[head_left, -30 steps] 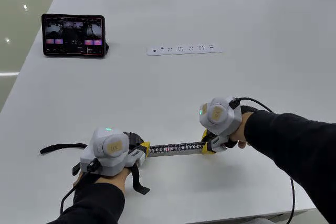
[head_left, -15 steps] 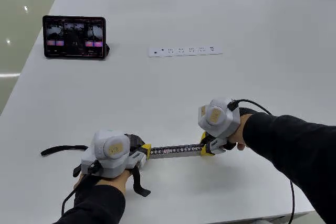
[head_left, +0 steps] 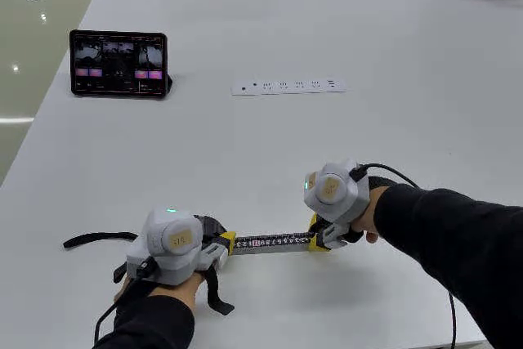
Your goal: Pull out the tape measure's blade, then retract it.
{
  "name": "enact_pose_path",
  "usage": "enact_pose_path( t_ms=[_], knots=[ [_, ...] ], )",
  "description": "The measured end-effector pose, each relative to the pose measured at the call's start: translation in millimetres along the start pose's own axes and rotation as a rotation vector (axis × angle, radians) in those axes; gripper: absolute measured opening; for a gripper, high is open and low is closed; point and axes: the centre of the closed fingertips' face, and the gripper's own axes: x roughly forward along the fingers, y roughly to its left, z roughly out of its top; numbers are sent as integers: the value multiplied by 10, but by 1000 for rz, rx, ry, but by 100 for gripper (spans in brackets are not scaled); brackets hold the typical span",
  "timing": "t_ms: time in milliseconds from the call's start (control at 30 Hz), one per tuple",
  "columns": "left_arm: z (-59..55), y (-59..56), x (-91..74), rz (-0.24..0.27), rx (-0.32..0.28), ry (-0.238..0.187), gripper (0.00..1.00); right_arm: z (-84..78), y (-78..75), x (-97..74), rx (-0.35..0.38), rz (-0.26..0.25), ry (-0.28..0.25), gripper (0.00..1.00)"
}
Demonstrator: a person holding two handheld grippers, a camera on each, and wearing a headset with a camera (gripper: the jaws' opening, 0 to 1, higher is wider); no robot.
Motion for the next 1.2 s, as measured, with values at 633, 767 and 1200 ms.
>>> enact_pose_path(
  t_ms=[633, 767, 1200],
  knots=[
    [0, 0, -2, -4, -3, 2, 61, 112, 17, 43, 3, 10, -9, 10],
    [-1, 2, -1, -4, -4, 2, 61, 143, 29, 57, -1, 9, -12, 10],
    [-1, 2, 0, -6, -5, 4, 61, 233, 51, 96, -24, 15, -21, 10]
  ],
)
